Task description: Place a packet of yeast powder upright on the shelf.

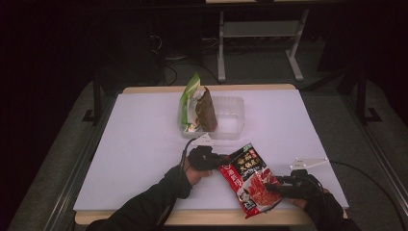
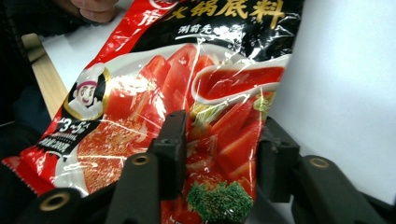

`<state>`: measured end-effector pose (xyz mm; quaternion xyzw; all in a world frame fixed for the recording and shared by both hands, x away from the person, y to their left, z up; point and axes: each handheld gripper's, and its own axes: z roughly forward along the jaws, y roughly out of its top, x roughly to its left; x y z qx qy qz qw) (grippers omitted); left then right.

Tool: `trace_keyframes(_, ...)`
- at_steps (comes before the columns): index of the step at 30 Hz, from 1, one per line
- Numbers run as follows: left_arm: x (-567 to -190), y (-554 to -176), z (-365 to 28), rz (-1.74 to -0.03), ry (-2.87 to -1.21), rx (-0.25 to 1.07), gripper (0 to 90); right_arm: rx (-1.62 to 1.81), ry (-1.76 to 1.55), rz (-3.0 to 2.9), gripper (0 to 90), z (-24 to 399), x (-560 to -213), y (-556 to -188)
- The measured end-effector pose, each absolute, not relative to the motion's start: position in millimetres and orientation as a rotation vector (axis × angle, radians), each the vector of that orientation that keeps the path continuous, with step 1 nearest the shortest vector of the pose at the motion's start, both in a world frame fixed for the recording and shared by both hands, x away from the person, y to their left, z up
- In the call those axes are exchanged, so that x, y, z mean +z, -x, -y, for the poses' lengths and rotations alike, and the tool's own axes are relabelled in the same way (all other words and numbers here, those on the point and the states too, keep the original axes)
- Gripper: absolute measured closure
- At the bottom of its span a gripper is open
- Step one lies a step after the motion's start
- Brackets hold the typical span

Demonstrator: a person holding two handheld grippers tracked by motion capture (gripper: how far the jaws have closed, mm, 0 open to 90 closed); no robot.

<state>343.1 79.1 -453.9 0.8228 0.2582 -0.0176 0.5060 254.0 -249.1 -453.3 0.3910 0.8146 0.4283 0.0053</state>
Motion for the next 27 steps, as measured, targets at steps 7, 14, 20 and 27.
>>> trace_keyframes(7, -442.8, -339.8, -84.7, -0.605, -1.918, 0.046, 86.9, 1.335, -1.221, -2.498, 70.5, 244.1, -449.8, -257.1)
trace_keyframes(14, -431.7, -351.1, -98.9, -0.618, -1.845, 0.088, 86.8, 1.346, -1.228, -2.414, 75.4, 227.0, -447.8, -264.2)
trace_keyframes(20, -439.7, -364.6, -109.5, -0.682, -1.819, 0.031, 75.7, 1.355, -1.215, -2.345, 78.5, 212.0, -450.1, -268.1)
trace_keyframes(27, -440.6, -357.5, -108.1, -0.607, -1.951, 0.012, 40.4, 1.351, -1.189, -2.328, 81.0, 211.8, -452.5, -263.8)
